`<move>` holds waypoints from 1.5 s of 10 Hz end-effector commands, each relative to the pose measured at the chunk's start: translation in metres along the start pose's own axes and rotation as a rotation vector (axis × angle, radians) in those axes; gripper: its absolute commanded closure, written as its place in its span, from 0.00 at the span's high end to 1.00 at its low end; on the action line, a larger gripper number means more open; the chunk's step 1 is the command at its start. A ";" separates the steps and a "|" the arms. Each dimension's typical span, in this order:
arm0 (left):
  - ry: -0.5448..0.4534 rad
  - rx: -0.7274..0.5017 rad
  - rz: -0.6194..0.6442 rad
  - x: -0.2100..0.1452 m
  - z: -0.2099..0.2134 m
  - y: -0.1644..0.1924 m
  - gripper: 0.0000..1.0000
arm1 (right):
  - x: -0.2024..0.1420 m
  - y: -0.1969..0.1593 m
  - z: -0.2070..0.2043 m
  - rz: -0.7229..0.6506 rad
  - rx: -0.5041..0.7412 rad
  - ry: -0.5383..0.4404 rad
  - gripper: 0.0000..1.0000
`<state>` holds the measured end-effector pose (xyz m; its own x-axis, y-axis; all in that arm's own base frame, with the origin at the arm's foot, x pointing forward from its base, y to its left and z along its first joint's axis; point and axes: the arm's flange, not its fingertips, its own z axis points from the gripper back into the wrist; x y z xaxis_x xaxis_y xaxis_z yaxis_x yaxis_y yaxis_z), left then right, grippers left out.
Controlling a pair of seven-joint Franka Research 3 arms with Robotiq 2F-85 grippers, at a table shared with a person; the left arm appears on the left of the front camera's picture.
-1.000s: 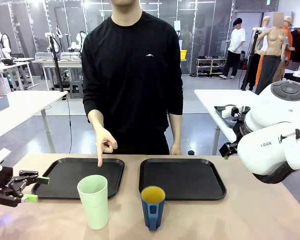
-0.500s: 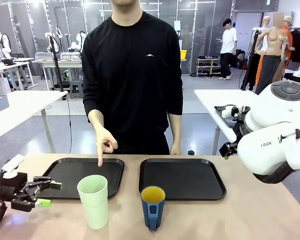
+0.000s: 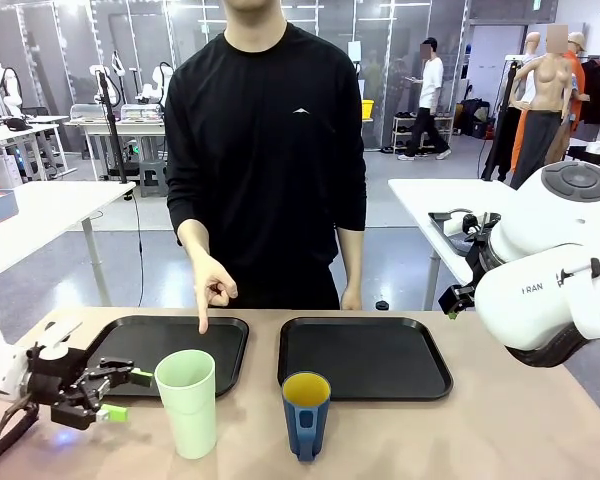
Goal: Sort and store the cups by type.
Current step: Pick up the Reusable plastic cup.
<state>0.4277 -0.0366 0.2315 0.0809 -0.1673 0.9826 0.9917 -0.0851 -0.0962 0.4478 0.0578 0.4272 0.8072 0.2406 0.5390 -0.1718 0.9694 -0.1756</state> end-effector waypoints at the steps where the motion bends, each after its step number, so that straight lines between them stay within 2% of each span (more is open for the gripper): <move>1: -0.053 -0.016 -0.020 0.002 -0.020 0.015 1.00 | 0.000 0.000 0.000 0.007 -0.003 0.001 1.00; 5: -0.083 -0.038 -0.024 -0.002 -0.055 0.023 1.00 | 0.000 0.000 0.000 0.007 -0.003 0.001 1.00; 11: -0.100 -0.126 0.004 -0.006 -0.080 0.026 1.00 | 0.000 0.000 0.000 0.007 -0.003 0.001 1.00; 15: -0.084 -0.174 0.034 -0.008 -0.084 0.011 1.00 | 0.000 0.000 0.000 0.007 -0.003 0.001 1.00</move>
<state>0.4314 -0.1225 0.2080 0.1174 -0.0953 0.9885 0.9641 -0.2277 -0.1365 0.4478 0.0578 0.4272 0.8072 0.2407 0.5390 -0.1718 0.9694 -0.1756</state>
